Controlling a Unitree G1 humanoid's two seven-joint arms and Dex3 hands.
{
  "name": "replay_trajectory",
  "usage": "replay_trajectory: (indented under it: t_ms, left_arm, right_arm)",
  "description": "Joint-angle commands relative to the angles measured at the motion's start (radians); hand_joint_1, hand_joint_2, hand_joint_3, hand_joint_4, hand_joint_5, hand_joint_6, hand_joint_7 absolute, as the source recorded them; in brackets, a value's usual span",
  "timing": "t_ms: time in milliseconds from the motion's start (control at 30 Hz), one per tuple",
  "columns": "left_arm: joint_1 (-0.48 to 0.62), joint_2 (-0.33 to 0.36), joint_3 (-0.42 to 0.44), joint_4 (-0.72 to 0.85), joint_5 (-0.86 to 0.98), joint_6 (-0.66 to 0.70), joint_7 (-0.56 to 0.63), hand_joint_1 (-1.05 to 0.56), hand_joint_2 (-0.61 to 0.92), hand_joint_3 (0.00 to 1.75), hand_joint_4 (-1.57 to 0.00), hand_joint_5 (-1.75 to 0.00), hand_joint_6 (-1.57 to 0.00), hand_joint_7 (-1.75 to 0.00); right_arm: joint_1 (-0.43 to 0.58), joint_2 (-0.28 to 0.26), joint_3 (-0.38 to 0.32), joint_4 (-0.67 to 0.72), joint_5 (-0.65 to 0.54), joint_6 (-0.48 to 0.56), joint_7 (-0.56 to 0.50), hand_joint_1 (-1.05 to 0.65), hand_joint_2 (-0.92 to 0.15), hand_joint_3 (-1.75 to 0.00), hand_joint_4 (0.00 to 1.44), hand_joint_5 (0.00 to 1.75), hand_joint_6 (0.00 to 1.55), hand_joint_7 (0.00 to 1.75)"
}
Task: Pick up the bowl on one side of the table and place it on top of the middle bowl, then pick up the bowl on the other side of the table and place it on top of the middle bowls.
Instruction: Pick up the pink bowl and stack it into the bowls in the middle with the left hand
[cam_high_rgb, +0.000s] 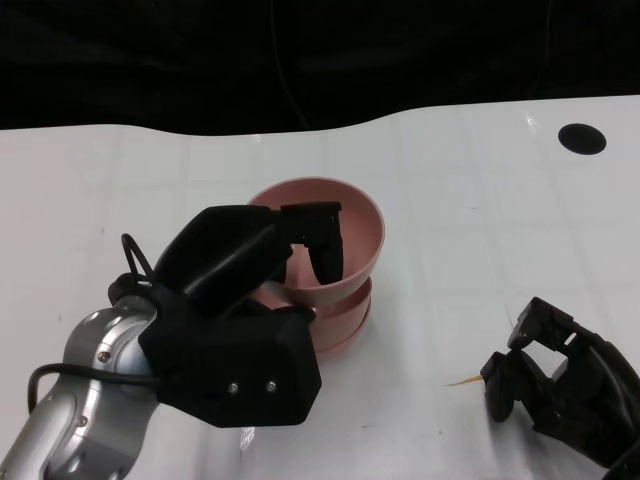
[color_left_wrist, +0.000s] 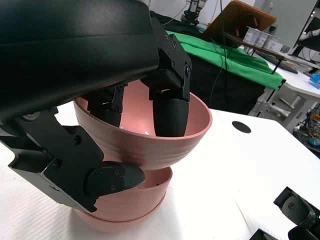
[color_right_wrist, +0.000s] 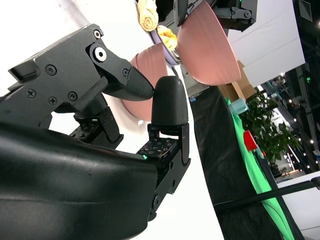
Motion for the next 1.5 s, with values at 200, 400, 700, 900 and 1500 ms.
replay_trajectory:
  t_ms: [200,400,700,900,1500]
  left_arm:
    - [0.016,0.011,0.002,0.008,0.005,0.003,0.007,-0.02,0.66,0.84,-0.68,-1.75,-0.52,-1.75]
    - [0.021,0.009,0.004,0.025,-0.003,-0.012,0.016,-0.02,0.67,0.83,-0.69,-1.75,-0.52,-1.75]
    - [0.024,0.007,0.004,0.057,-0.007,-0.033,0.027,-0.01,0.67,0.84,-0.72,-1.75,-0.55,-1.75]
    - [0.018,0.006,0.000,0.090,-0.004,-0.044,0.034,-0.02,0.66,0.86,-0.73,-1.75,-0.56,-1.75]
    - [0.005,-0.004,-0.014,0.126,0.008,-0.031,0.032,0.01,0.67,0.85,-0.72,-1.75,-0.54,-1.75]
  right_arm:
    - [0.003,-0.018,-0.011,-0.006,0.005,-0.009,0.008,-0.17,-0.49,-1.07,0.91,1.75,0.75,1.61]
    - [0.004,-0.018,-0.012,-0.007,0.005,-0.008,0.006,-0.18,-0.49,-1.06,0.90,1.75,0.74,1.63]
    - [0.009,-0.018,-0.008,-0.017,0.001,-0.008,0.003,-0.17,-0.50,-1.07,0.91,1.75,0.74,1.63]
    - [0.009,-0.019,-0.009,-0.019,0.005,0.005,0.001,-0.17,-0.50,-1.06,0.91,1.75,0.74,1.63]
    - [0.008,-0.017,-0.009,-0.014,0.003,-0.010,0.009,-0.17,-0.50,-1.06,0.90,1.75,0.74,1.62]
